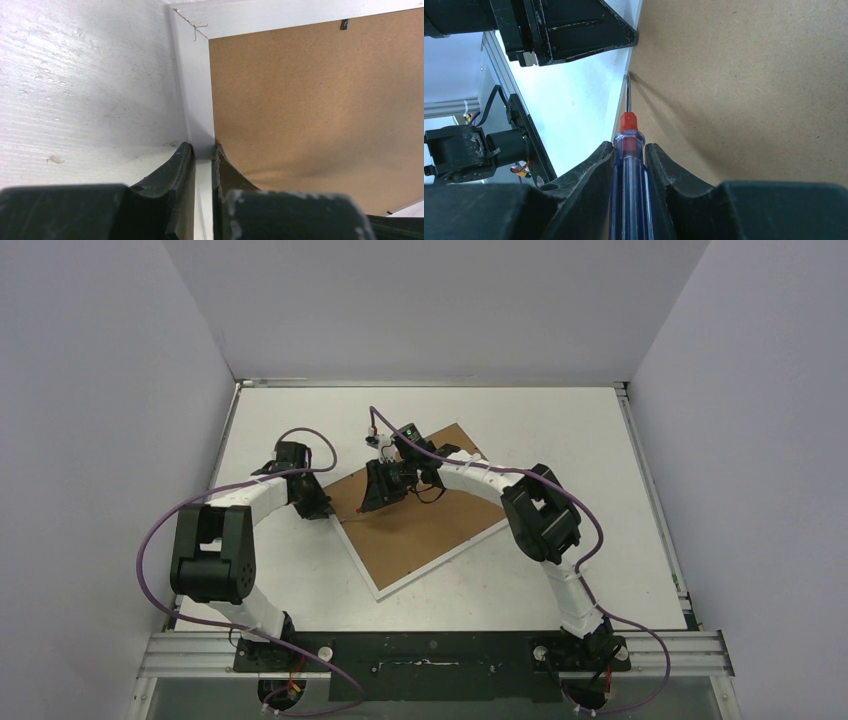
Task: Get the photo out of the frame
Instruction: Release the photo frame item from the photo frame.
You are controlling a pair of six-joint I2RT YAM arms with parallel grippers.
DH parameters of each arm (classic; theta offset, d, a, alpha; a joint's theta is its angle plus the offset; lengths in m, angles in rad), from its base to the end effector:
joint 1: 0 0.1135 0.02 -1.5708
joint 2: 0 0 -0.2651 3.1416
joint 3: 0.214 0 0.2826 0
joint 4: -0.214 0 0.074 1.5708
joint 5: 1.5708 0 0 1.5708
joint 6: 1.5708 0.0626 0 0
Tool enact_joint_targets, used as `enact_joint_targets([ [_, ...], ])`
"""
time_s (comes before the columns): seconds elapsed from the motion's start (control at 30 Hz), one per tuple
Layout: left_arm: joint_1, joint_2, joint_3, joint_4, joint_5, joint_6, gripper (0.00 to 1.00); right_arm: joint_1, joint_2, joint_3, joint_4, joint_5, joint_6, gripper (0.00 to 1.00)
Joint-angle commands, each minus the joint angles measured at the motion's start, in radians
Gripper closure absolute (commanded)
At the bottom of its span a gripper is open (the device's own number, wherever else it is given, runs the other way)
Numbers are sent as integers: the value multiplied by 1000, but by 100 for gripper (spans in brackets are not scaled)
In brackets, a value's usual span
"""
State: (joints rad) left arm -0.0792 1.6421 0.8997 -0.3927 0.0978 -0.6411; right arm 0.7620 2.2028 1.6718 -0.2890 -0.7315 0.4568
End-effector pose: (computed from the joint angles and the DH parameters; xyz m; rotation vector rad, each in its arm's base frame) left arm 0.3389 -0.0330 0.1119 -0.7333 2.6484 -0.3402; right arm 0.3527 0.3943 0.1511 -0.7779 2.4936 1.3937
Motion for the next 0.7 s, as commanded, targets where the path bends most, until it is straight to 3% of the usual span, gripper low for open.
enact_joint_targets([
  [0.0,-10,56,-26,78,16,29,100,-24,-18,-27,-30,77,14,100],
  [0.47,-10,66,-27,116,46,119,100,-90,-48,-108,41,24,56,100],
  [0.67,-13,71,-33,132,55,122,100,-75,-9,-57,-68,-48,-22,100],
])
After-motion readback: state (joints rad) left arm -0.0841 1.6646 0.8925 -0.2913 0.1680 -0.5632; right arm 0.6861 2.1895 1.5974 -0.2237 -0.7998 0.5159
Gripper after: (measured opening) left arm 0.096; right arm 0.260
